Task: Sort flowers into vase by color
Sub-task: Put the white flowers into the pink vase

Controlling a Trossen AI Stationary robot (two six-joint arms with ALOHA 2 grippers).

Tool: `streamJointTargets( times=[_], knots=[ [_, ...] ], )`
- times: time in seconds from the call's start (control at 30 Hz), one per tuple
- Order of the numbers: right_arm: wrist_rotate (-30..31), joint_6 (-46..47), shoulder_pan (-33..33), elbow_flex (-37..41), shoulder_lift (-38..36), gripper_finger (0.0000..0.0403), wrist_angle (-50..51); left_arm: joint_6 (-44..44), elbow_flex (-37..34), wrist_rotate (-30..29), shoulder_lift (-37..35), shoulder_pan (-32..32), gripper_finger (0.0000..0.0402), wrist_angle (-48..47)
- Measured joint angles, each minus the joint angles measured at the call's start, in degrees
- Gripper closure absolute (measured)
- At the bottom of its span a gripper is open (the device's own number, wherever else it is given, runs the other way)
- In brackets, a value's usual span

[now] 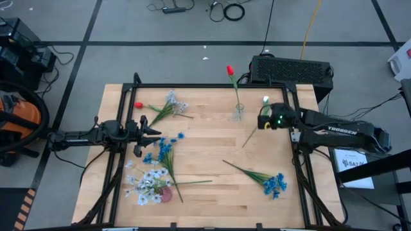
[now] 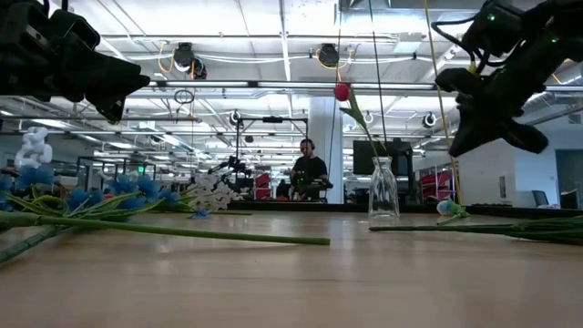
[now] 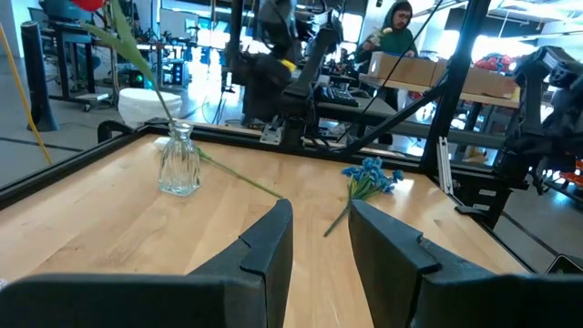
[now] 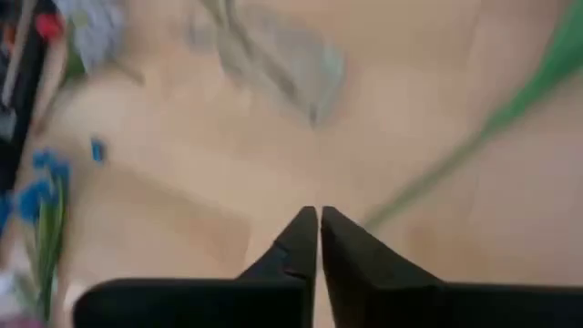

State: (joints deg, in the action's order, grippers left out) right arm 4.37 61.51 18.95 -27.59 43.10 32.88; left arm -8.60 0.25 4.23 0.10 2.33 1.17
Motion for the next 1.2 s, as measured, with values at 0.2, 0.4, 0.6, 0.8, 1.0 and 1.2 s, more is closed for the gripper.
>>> streamJointTargets(
  times=[0.2, 0.4, 0.6, 0.8, 1.0, 1.2],
  knots=[
    [-0.27, 13.42, -10.29, 0.0, 3.41, 0.0401, 0.79, 0.0, 0.0, 0.0, 0.0, 0.02, 0.0285, 0.02],
    [-0.27, 26.02, -19.79, -1.13, 8.14, 0.0402, 2.26, -0.17, 0.02, 0.0, 0.0, 0.0, 0.0285, 0.22],
    [-0.25, 32.97, -26.1, -7.09, 16.18, 0.0402, 10.5, -15.24, 0.0, 1.22, -0.02, 0.0, 0.0285, 1.29],
    [-0.25, 33.28, -29.1, -11.94, 23.03, 0.0403, 12.84, -20.94, 0.0, 0.5, -0.01, 0.0, 0.0285, 1.42],
    [-3.5, 31.7, -29.6, -12.93, 24.08, 0.0403, 13.2, -21.03, 0.42, -1.09, -0.02, 0.0, 0.0285, 5.66],
    [-4.42, 30.72, -29.04, -12.94, 22.81, 0.0403, 15.37, -20.7, 7.22, -10.82, 1.05, 0.02, 0.0285, -1.21]
  ],
)
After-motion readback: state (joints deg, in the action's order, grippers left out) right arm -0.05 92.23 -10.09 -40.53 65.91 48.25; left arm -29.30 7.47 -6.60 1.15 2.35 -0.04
